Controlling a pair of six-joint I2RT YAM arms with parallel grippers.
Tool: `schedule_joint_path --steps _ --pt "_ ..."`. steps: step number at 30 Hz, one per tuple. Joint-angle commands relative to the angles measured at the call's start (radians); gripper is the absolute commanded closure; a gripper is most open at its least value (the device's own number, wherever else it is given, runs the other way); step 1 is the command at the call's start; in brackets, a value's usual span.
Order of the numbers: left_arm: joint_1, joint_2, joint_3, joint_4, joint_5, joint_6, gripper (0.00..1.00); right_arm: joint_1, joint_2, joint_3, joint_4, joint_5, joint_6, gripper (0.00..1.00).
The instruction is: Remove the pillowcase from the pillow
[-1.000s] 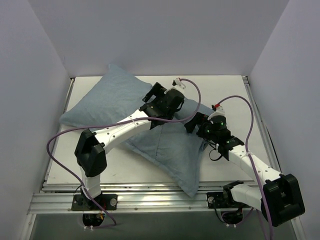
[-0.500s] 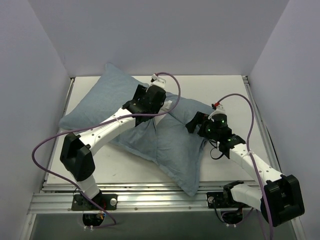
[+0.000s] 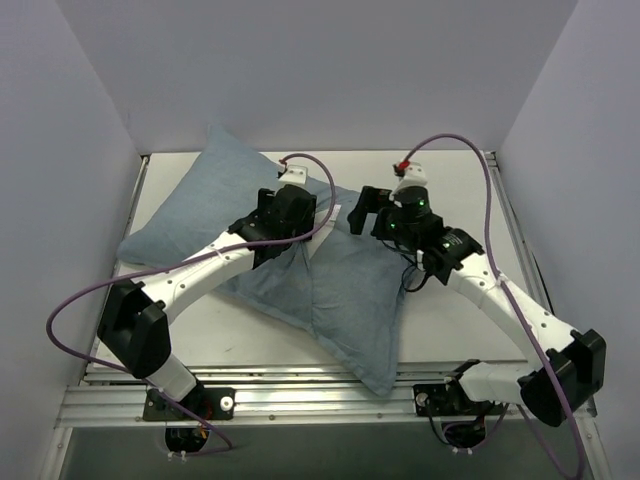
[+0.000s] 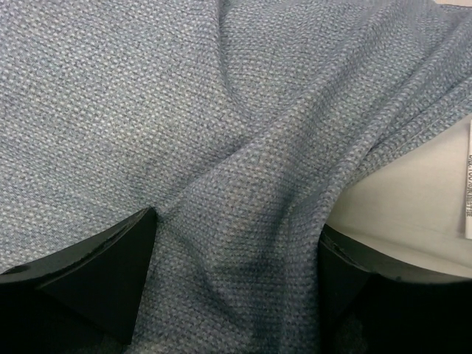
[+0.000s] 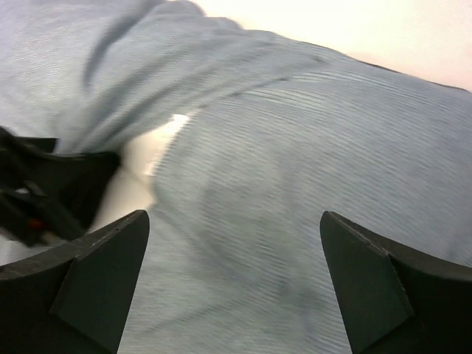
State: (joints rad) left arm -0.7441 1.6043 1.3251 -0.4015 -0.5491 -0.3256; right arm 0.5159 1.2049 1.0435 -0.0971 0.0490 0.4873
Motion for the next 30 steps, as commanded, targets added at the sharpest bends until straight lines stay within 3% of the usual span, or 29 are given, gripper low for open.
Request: schedule_joint_path --steps 1,5,11,17,22,28,30 --pt "-0.012 0.017 -0.075 -0.100 0.124 -0.093 0.18 0.078 0.091 0.105 -0.036 0.152 0.003 0.05" --pt "-0.011 0.009 -0.107 -0.089 0.124 -0.113 0.17 0.173 0.208 0.193 -0.065 0.314 0.022 0.03" --pt "-0.008 0.002 -0.144 -0.085 0.104 -0.142 0.17 0.188 0.346 0.205 -0.087 0.419 0.025 0.04" --pt "0.034 -0.004 -0.207 -0.062 0.113 -0.174 0.17 0.127 0.276 0.069 -0.112 0.486 0.050 0.11" --pt "0.063 -0.018 -0.247 -0.046 0.124 -0.185 0.17 -0.049 0.113 -0.164 -0.110 0.419 0.060 0.16" --pt "0.080 -0.021 -0.264 -0.042 0.133 -0.190 0.17 -0.264 -0.106 -0.425 -0.075 0.183 0.086 0.26" --pt "0.086 -0.023 -0.265 -0.045 0.135 -0.190 0.17 -0.338 -0.149 -0.442 -0.055 0.062 0.079 0.30"
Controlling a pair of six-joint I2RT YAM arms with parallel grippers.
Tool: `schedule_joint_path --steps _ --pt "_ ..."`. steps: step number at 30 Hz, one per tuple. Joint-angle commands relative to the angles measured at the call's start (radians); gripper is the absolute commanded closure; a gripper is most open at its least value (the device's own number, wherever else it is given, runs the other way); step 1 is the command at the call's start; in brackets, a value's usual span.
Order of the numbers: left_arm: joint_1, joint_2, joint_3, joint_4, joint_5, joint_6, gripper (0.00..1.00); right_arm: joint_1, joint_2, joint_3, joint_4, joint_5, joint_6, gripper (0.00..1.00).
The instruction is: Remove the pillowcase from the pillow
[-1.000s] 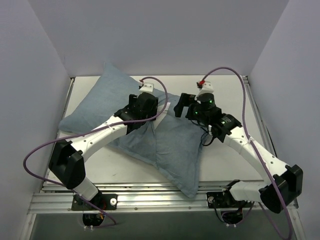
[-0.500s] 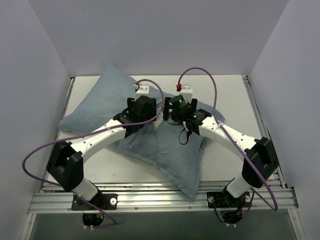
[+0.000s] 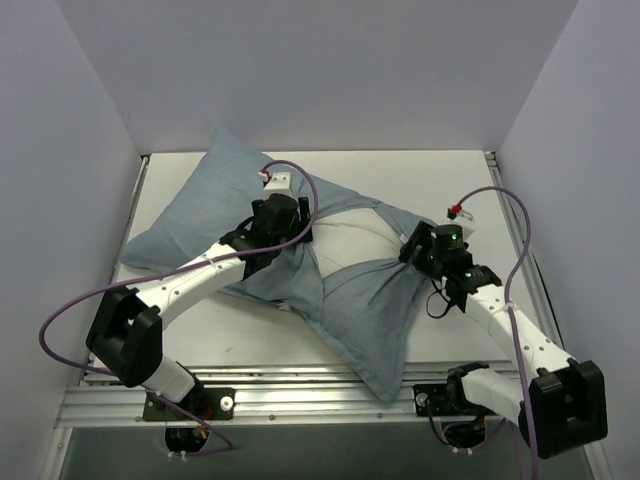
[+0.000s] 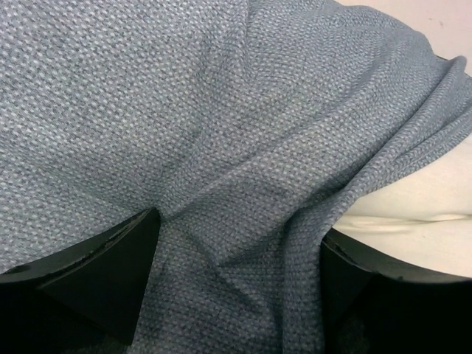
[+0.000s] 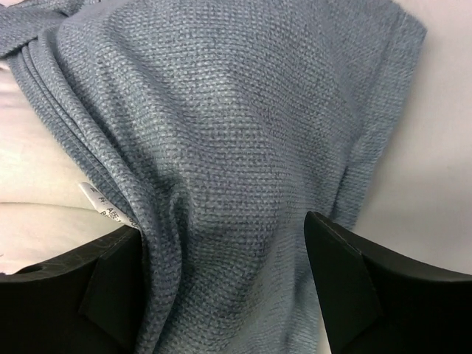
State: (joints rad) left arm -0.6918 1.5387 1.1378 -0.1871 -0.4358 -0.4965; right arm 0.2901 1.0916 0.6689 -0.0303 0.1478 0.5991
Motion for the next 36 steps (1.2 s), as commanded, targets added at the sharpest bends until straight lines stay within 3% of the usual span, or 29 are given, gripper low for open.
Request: schedule_joint_path --steps 1,4,8,11,13,14,15,18,26,31,36 --pt "0.035 0.040 -0.078 -0.259 0.022 -0.019 0.17 -0.124 -0.044 -0.075 -0.112 -0.060 -0.033 0.30" --pt "0.038 0.037 -0.072 -0.267 0.031 -0.022 0.17 -0.183 -0.010 -0.106 -0.050 -0.235 -0.028 0.32" --pt "0.037 0.006 -0.064 -0.279 0.069 -0.025 0.17 -0.206 0.104 -0.230 0.282 -0.548 0.027 0.37" --pt "0.035 -0.021 -0.058 -0.279 0.121 -0.024 0.17 -0.204 0.200 -0.270 0.500 -0.689 0.070 0.53" --pt "0.035 -0.032 -0.050 -0.284 0.146 -0.025 0.16 -0.203 0.235 -0.284 0.611 -0.734 0.074 0.70" --pt "0.034 -0.046 -0.041 -0.285 0.172 -0.024 0.16 -0.201 0.261 -0.282 0.636 -0.772 0.074 0.75" --pt "0.032 -0.052 -0.036 -0.285 0.184 -0.025 0.16 -0.201 0.269 -0.275 0.662 -0.790 0.074 0.87" --pt "0.028 -0.080 -0.007 -0.291 0.229 -0.017 0.13 -0.189 0.275 -0.250 0.739 -0.850 0.076 1.00" --pt "0.023 -0.130 0.152 -0.389 0.252 0.015 0.10 -0.108 0.212 -0.140 0.817 -0.881 0.119 1.00" --pt "0.011 -0.129 0.302 -0.465 0.266 0.085 0.04 -0.048 0.188 -0.074 0.729 -0.823 0.082 1.00" --pt "-0.104 -0.082 0.404 -0.482 0.244 0.261 0.03 -0.031 0.175 -0.005 0.626 -0.781 0.035 1.00"
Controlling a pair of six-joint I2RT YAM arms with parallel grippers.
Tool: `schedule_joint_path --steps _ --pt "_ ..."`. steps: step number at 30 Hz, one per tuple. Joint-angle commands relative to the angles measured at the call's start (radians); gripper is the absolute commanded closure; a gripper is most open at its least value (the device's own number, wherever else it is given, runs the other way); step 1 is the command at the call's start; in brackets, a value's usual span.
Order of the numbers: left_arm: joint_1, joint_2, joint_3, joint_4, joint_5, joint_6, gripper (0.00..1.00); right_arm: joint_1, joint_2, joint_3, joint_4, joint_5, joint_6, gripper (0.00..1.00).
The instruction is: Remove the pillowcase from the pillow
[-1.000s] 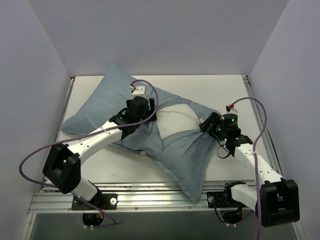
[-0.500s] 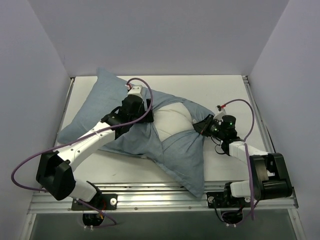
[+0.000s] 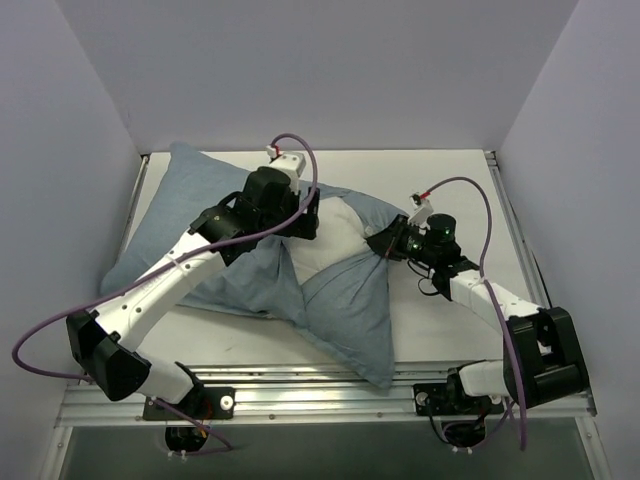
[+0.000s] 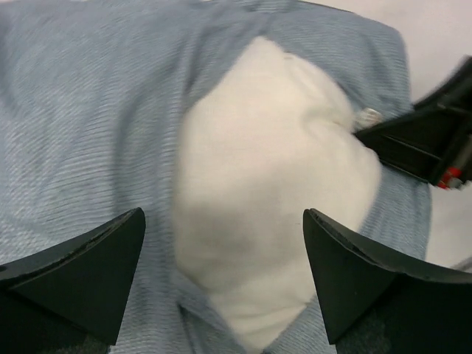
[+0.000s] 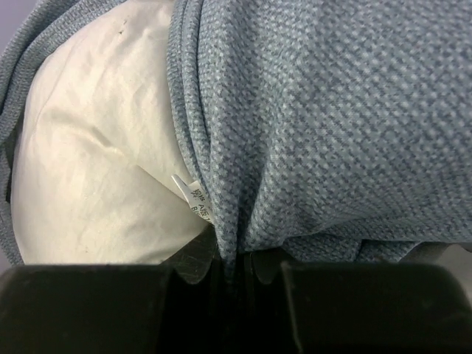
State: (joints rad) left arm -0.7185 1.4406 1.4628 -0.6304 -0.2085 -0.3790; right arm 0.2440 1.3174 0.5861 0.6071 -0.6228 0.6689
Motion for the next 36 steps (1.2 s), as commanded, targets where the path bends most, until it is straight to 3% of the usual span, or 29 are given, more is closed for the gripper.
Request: schedule_joint_path --steps 1,6,13,22,32,36 --pt "-0.100 0.026 0.093 -0.035 0.008 0.181 0.03 0.018 -0.050 0.087 -0.041 -0.005 -0.051 1.00" --pt "-0.202 0.128 0.174 -0.029 0.020 0.418 0.02 0.026 -0.056 0.129 -0.095 0.011 -0.081 1.00" --pt "-0.185 0.279 0.309 -0.069 0.083 0.589 0.06 0.049 -0.053 0.164 -0.135 0.023 -0.103 1.00" --pt "-0.156 0.509 0.516 -0.251 0.208 0.637 0.06 0.077 -0.055 0.187 -0.171 0.054 -0.135 1.00" --pt "-0.131 0.560 0.433 -0.307 0.250 0.606 0.00 0.083 -0.035 0.230 -0.184 0.069 -0.155 1.00" --pt "-0.105 0.564 0.366 -0.267 0.279 0.557 0.21 0.083 -0.030 0.253 -0.197 0.070 -0.166 1.00"
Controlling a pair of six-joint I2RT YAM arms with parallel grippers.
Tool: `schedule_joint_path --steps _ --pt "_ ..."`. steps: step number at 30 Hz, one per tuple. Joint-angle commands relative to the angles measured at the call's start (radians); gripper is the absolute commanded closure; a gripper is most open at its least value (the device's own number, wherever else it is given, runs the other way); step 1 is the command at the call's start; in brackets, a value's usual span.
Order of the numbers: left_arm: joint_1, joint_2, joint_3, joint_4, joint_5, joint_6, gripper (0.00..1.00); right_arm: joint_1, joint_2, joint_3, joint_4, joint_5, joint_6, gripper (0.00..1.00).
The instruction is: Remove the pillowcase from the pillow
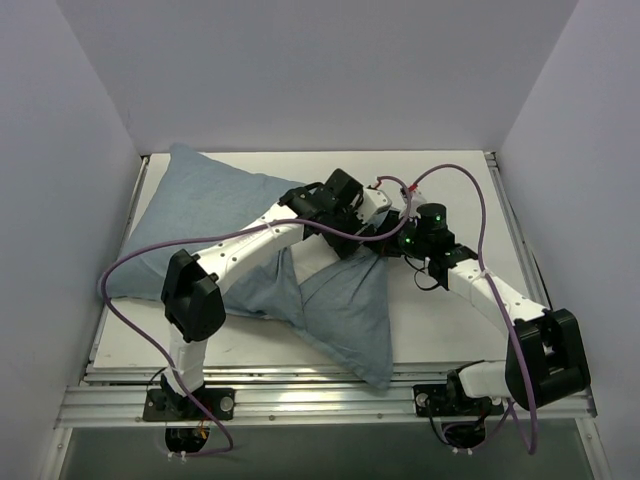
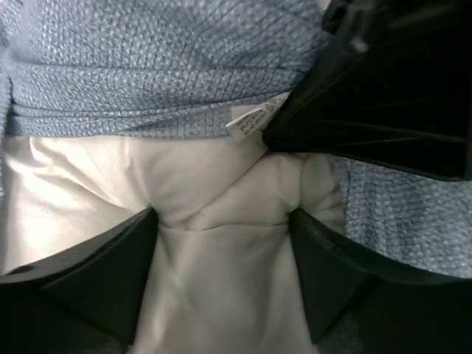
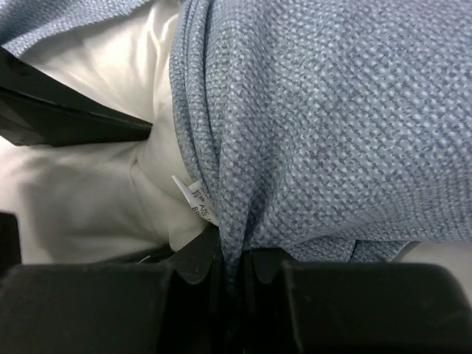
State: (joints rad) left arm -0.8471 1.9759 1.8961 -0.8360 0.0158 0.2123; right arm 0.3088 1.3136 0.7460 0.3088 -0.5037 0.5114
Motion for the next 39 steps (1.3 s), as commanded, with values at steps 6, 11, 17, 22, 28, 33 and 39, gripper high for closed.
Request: schedule_joint_path --steps 6,11,17,22,28,33,39 --pt "0.060 0.005 -0.143 0.020 0.042 -0.083 0.97 0.021 -0.042 0.127 0.021 -0.007 -0.031 1.00" --pt "0.103 -0.129 -0.230 0.087 -0.005 -0.117 0.98 0.016 -0.065 0.154 -0.129 0.198 -0.054 0.97" --pt "0.105 -0.305 -0.348 0.135 -0.039 -0.136 0.98 -0.045 -0.105 0.161 -0.272 0.416 -0.041 0.92" --pt "0.106 -0.405 -0.448 0.106 -0.033 -0.131 0.98 -0.174 -0.122 0.190 -0.388 0.494 -0.008 0.96" --pt "0.105 -0.534 -0.589 0.101 -0.045 -0.180 0.98 -0.200 -0.143 0.219 -0.396 0.547 0.064 1.00" --pt "0.109 -0.635 -0.647 0.130 -0.070 -0.224 0.98 -0.204 -0.129 0.233 -0.390 0.556 0.090 1.00" --pt "0.118 -0.756 -0.713 0.115 -0.045 -0.226 0.98 -0.234 -0.117 0.276 -0.424 0.533 0.082 1.00"
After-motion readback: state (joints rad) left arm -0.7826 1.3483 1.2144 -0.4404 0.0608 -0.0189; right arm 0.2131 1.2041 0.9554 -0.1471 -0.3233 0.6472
